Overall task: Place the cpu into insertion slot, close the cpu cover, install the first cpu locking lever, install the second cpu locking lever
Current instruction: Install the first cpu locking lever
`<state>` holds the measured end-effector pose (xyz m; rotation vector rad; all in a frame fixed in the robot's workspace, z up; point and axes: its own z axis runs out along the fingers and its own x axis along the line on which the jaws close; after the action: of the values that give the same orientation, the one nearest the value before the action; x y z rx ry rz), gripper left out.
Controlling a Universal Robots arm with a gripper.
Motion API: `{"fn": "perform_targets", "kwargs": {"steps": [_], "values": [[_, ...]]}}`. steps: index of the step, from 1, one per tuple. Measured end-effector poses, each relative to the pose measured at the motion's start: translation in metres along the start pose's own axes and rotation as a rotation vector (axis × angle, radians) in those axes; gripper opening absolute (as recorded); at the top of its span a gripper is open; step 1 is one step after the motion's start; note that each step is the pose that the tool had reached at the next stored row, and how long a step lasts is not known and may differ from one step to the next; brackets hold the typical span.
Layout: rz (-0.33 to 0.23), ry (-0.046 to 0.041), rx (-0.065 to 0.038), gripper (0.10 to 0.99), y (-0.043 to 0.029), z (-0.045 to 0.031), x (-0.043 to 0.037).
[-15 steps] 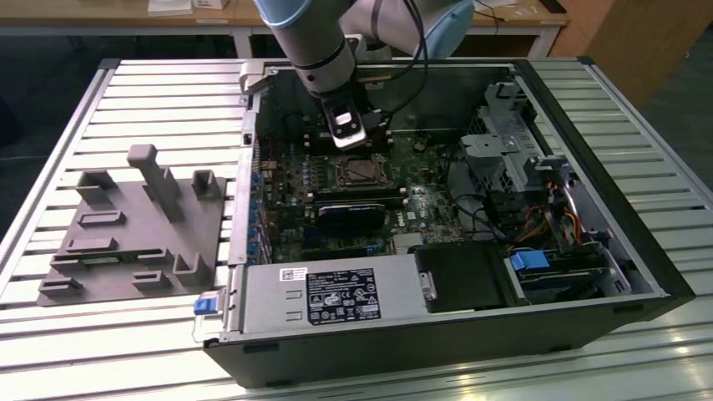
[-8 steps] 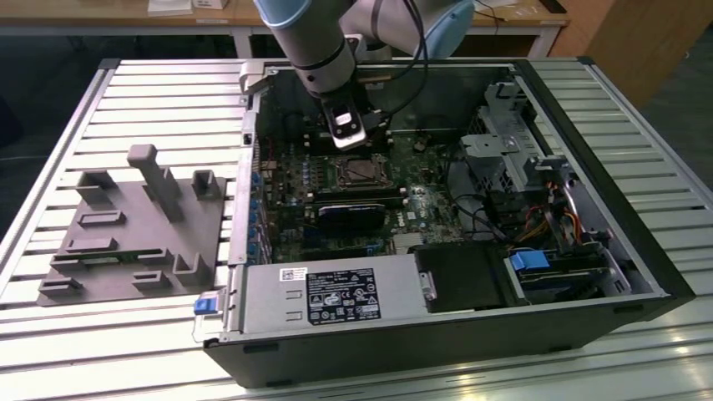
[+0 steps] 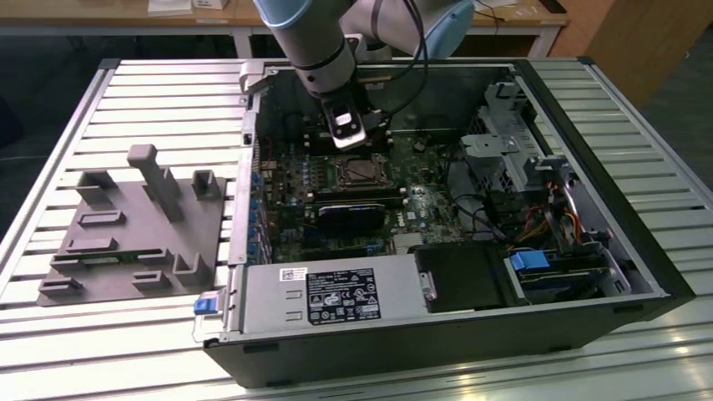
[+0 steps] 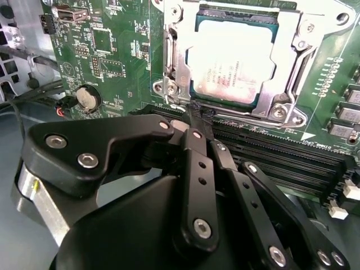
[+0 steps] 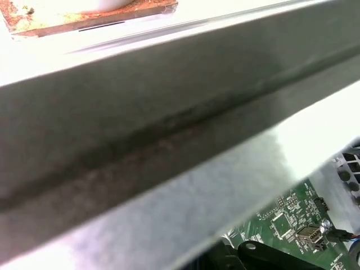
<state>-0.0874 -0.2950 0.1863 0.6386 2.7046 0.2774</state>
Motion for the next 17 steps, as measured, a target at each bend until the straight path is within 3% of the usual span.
{"fn": "perform_targets", "kwargs": {"steps": [17], "values": [[0.000, 0.0000, 0.000, 0.106, 0.0048, -0.0166, -0.0052]]}}
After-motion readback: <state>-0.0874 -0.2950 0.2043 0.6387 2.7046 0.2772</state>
